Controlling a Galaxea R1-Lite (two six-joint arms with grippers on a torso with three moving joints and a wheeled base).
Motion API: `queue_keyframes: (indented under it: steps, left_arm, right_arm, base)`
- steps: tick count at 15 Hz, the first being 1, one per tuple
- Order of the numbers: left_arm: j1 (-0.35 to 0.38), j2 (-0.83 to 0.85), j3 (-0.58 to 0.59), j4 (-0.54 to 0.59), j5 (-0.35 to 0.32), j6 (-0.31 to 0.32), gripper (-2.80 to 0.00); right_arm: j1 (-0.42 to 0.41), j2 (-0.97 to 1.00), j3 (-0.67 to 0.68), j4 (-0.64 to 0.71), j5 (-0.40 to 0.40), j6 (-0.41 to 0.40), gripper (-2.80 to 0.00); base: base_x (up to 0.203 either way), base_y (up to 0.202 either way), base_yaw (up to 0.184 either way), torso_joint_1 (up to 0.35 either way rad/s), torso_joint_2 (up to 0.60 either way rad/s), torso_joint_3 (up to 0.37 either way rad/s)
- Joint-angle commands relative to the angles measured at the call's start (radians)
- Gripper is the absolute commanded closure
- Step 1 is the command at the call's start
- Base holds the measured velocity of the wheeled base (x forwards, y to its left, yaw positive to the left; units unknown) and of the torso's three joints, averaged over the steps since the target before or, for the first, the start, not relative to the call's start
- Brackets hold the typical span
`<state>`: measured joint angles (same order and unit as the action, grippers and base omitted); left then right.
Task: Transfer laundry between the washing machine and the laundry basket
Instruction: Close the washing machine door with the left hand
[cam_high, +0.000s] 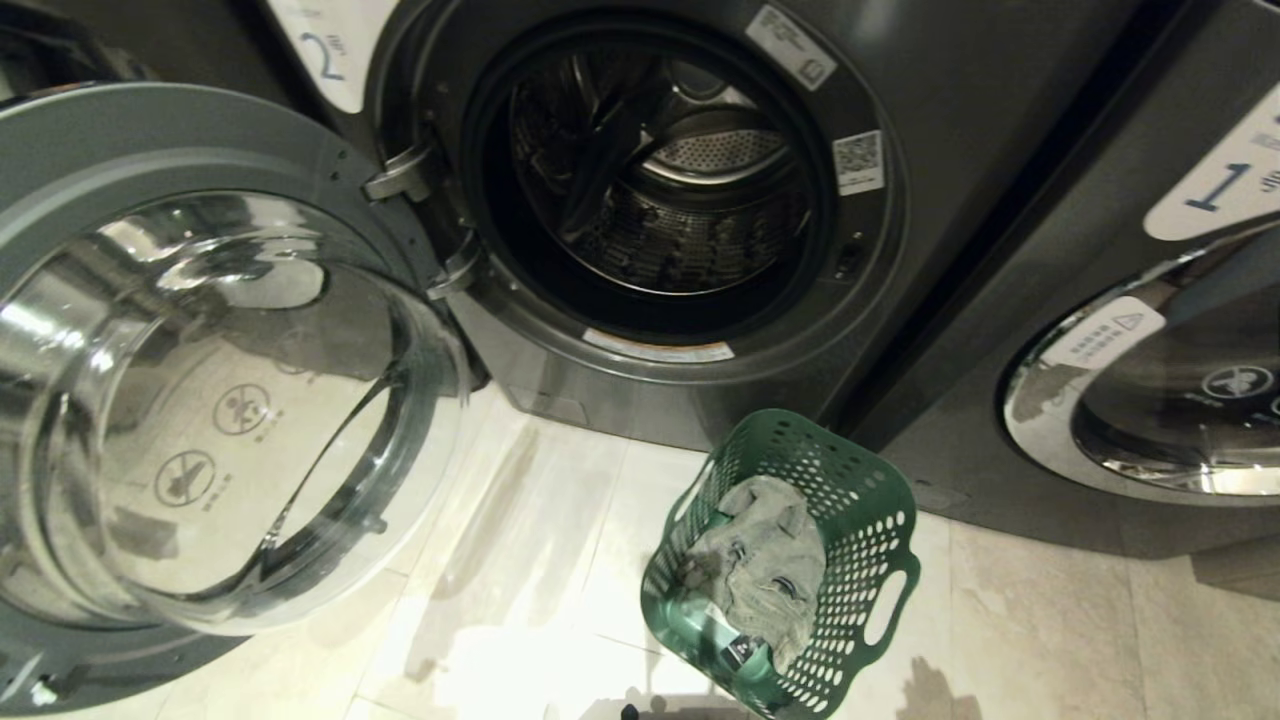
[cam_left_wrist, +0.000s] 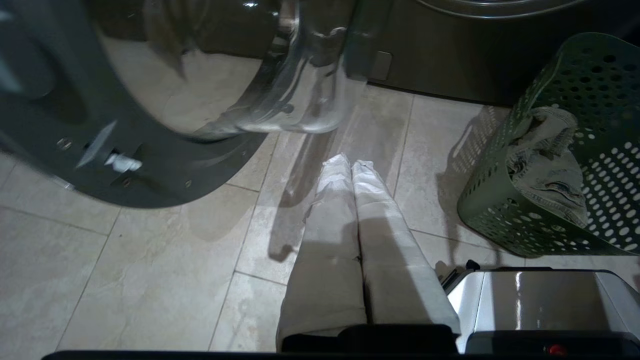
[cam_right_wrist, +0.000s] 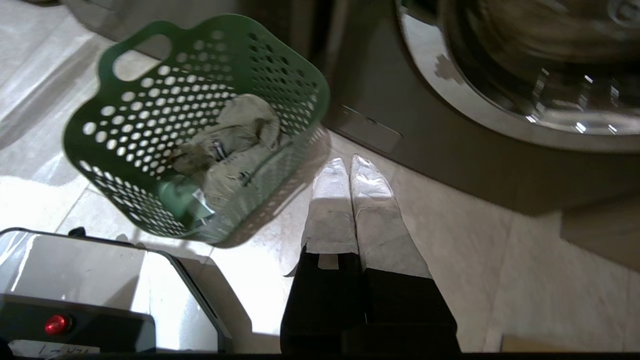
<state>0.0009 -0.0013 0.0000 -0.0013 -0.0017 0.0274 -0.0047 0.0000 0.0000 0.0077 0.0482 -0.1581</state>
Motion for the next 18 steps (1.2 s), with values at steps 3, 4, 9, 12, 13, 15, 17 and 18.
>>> queue_keyframes:
  steps: [3, 4, 9, 12, 13, 15, 17, 18]
  left_arm:
    - [0.001, 0.001, 0.001, 0.000, 0.000, 0.000, 0.00]
    - [0.001, 0.001, 0.002, 0.000, 0.000, 0.000, 0.00]
    - [0.001, 0.001, 0.002, 0.001, 0.000, -0.008, 0.00]
    - [-0.001, 0.001, 0.002, 0.000, 0.000, -0.004, 0.00]
    - [0.001, 0.001, 0.000, 0.000, 0.000, -0.004, 0.00]
    - [0.001, 0.001, 0.000, -0.004, 0.000, -0.004, 0.00]
    - [0.001, 0.002, -0.090, -0.030, -0.005, 0.003, 0.00]
    - [0.001, 0.011, -0.159, -0.027, -0.010, 0.007, 0.00]
  right_arm:
    - [0.000, 0.002, 0.000, 0.000, 0.001, -0.001, 0.00]
    - [0.000, 0.002, 0.000, 0.000, 0.001, -0.001, 0.00]
    - [0.000, 0.002, 0.000, 0.000, 0.001, 0.000, 0.00]
    - [0.000, 0.002, 0.000, 0.000, 0.001, 0.000, 0.00]
    - [0.000, 0.002, 0.000, -0.002, 0.004, -0.001, 0.00]
    - [0.000, 0.002, 0.000, -0.002, 0.002, 0.002, 0.00]
    - [0.000, 0.002, 0.000, 0.000, 0.001, 0.015, 0.00]
    - [0.000, 0.002, 0.000, 0.000, 0.001, 0.022, 0.00]
  base:
    - [0.000, 0.009, -0.173, 0.002, 0.00, 0.001]
    - [0.000, 0.004, -0.171, -0.005, 0.00, 0.001]
    - [0.000, 0.003, -0.070, 0.001, 0.00, 0.002]
    - [0.000, 0.000, 0.000, 0.000, 0.00, 0.000]
    - [0.000, 0.000, 0.000, 0.000, 0.00, 0.000]
    - [0.000, 0.000, 0.000, 0.000, 0.00, 0.000]
    - [0.000, 0.000, 0.000, 0.000, 0.00, 0.000]
    - [0.000, 0.000, 0.000, 0.000, 0.00, 0.000]
